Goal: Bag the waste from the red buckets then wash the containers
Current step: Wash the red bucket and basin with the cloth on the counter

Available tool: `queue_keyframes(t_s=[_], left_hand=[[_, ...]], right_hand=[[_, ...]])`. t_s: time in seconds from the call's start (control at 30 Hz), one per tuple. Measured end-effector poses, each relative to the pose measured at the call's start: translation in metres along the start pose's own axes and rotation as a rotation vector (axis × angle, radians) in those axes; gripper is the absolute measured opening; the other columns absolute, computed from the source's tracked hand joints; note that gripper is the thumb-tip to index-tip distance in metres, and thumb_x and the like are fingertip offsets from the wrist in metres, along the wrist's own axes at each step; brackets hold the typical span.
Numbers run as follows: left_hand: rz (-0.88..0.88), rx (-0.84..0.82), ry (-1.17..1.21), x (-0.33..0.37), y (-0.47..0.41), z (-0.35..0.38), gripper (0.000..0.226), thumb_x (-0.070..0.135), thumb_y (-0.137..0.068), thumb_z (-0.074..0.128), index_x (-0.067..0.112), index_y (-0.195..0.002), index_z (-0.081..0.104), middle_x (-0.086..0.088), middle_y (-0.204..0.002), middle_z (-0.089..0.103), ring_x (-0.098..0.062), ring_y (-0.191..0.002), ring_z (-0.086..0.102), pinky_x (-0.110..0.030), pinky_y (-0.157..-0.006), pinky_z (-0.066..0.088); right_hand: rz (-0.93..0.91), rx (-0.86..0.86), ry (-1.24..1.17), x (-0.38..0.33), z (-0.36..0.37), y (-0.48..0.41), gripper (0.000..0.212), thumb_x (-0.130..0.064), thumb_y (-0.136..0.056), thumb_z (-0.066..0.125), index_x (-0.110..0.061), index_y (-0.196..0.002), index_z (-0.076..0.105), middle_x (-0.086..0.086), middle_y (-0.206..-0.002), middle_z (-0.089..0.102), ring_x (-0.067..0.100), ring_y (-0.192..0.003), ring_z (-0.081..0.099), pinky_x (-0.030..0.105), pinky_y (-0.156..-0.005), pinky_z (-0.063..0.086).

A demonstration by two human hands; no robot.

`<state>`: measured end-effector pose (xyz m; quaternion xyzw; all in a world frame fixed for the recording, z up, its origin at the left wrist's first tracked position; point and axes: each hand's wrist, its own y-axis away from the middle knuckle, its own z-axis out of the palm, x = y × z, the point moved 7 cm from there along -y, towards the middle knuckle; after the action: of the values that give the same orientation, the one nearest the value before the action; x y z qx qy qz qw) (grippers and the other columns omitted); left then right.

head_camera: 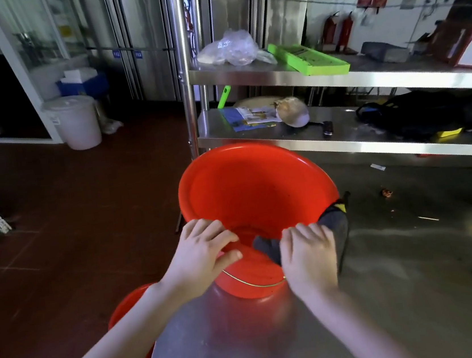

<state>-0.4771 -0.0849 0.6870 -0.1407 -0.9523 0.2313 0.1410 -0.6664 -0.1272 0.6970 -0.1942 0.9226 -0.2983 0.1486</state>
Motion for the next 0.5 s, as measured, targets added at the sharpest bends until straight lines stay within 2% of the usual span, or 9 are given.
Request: queue_keyframes(t_s=[0.07, 0.13, 0.27, 0.33, 0.4, 0.43, 0.5], left_hand=[[-0.014, 0.003, -0.016, 0.007, 0.004, 0.004, 0.044, 0.058, -0.093, 0.040, 0.022, -0.096, 0.066, 0.007, -0.090, 0.053, -0.017, -0.089, 0.050, -0.034, -0.091, 0.031], [-0.052, 0.019, -0.002, 0.006, 0.006, 0.003, 0.046, 0.058, -0.091, 0.041, 0.020, -0.092, 0.065, 0.006, -0.088, 0.052, -0.018, -0.086, 0.050, -0.036, -0.089, 0.031], [-0.136, 0.005, 0.062, 0.011, -0.004, 0.004, 0.044, 0.060, -0.090, 0.045, 0.024, -0.099, 0.068, 0.012, -0.089, 0.048, -0.015, -0.089, 0.045, -0.038, -0.091, 0.029], [-0.139, 0.006, 0.088, 0.014, -0.007, 0.007, 0.036, 0.055, -0.091, 0.052, 0.025, -0.102, 0.068, 0.016, -0.091, 0.044, -0.011, -0.090, 0.039, -0.038, -0.094, 0.026], [-0.137, 0.034, 0.071, 0.011, -0.006, 0.007, 0.035, 0.055, -0.090, 0.053, 0.025, -0.101, 0.068, 0.015, -0.090, 0.046, -0.011, -0.089, 0.040, -0.039, -0.094, 0.027], [-0.140, 0.043, 0.051, 0.010, -0.005, 0.006, 0.038, 0.057, -0.090, 0.051, 0.025, -0.100, 0.069, 0.012, -0.089, 0.049, -0.014, -0.088, 0.044, -0.040, -0.094, 0.029], [-0.142, 0.048, 0.013, 0.011, -0.006, 0.005, 0.043, 0.059, -0.089, 0.044, 0.025, -0.098, 0.069, 0.009, -0.088, 0.053, -0.019, -0.086, 0.050, -0.042, -0.091, 0.033]], right_hand=[[-0.007, 0.004, 0.015, -0.031, 0.003, 0.009, 0.036, -0.022, -0.095, 0.041, -0.017, -0.064, 0.058, 0.000, -0.063, 0.054, 0.026, -0.067, 0.050, 0.041, -0.071, 0.040], [-0.106, 0.004, -0.007, -0.037, 0.004, 0.002, 0.036, -0.023, -0.096, 0.040, -0.017, -0.065, 0.058, 0.000, -0.064, 0.055, 0.026, -0.067, 0.051, 0.040, -0.071, 0.041], [-0.266, -0.121, -0.067, 0.012, 0.005, -0.036, 0.043, -0.024, -0.094, 0.032, -0.012, -0.066, 0.061, 0.005, -0.065, 0.058, 0.031, -0.070, 0.057, 0.040, -0.073, 0.046], [-0.233, -0.227, -0.072, 0.048, 0.011, -0.059, 0.046, -0.025, -0.096, 0.028, -0.008, -0.072, 0.063, 0.006, -0.075, 0.062, 0.030, -0.080, 0.057, 0.039, -0.085, 0.044], [-0.161, -0.281, -0.099, 0.068, 0.016, -0.076, 0.038, -0.018, -0.098, 0.034, -0.007, -0.078, 0.065, 0.005, -0.089, 0.066, 0.027, -0.091, 0.058, 0.038, -0.094, 0.041], [-0.135, -0.265, -0.126, 0.067, 0.016, -0.078, 0.036, -0.014, -0.099, 0.037, -0.006, -0.078, 0.065, 0.007, -0.090, 0.066, 0.027, -0.092, 0.058, 0.039, -0.096, 0.041], [-0.104, -0.182, -0.124, 0.051, 0.013, -0.066, 0.039, -0.016, -0.096, 0.035, -0.006, -0.071, 0.064, 0.008, -0.078, 0.065, 0.028, -0.081, 0.059, 0.044, -0.089, 0.045]])
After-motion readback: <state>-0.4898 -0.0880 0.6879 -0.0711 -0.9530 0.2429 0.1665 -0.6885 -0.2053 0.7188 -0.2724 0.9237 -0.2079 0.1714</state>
